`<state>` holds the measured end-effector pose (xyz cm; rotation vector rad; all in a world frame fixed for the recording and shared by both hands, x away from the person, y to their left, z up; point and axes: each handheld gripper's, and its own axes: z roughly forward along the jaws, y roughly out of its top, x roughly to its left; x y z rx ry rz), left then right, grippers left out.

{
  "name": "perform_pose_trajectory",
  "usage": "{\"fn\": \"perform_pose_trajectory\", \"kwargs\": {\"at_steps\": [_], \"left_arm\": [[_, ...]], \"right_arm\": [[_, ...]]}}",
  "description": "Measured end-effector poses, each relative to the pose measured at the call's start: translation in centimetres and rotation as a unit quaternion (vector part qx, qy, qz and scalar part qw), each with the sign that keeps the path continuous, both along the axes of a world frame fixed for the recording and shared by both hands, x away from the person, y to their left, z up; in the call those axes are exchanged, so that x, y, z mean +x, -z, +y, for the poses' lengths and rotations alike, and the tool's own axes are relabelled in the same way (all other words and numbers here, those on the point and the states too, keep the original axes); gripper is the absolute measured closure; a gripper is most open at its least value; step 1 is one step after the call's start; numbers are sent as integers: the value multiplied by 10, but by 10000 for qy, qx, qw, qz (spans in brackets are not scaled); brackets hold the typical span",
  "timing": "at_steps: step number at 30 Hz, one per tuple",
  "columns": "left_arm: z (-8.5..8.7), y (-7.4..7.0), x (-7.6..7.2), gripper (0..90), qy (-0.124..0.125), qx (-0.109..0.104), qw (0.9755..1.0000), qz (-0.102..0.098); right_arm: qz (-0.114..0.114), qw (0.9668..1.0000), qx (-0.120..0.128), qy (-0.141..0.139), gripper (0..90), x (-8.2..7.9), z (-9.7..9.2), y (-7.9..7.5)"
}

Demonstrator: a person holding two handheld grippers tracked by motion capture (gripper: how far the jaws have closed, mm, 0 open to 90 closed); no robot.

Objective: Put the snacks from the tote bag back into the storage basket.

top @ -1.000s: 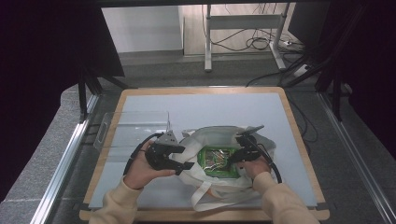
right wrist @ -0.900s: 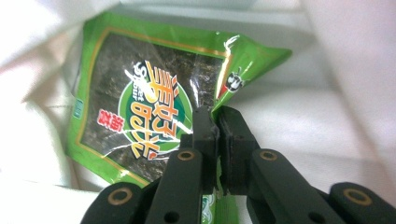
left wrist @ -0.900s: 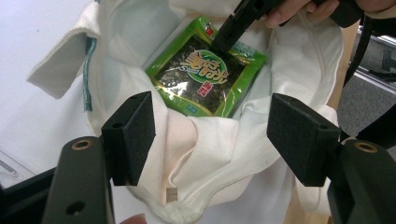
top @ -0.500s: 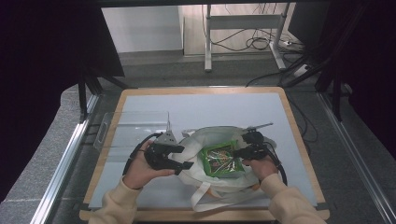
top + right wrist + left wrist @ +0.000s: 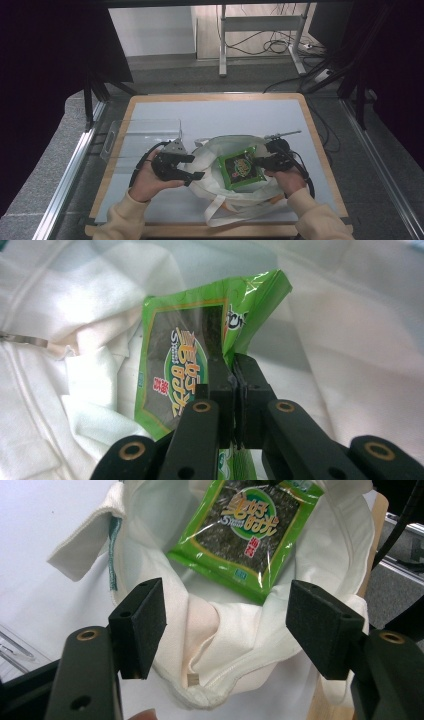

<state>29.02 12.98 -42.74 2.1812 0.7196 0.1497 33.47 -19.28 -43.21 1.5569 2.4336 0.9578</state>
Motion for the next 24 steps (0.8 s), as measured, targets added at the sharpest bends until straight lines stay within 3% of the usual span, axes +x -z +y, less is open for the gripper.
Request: {"fn": "perform_pose_trajectory", "kwargs": {"at_steps": [5, 13, 24], "left_arm": [[1, -1, 0, 323, -3, 13, 10000, 11], [2, -1, 1, 323, 7, 27, 10000, -11], [3, 0, 1, 322, 14, 37, 10000, -15]], "right_arm": [[-258, 9996, 53, -94, 869, -4, -6, -12], [-513, 9982, 169, -261, 871, -9, -12, -24], [-785, 9952, 124, -565, 872, -11, -13, -35]]}}
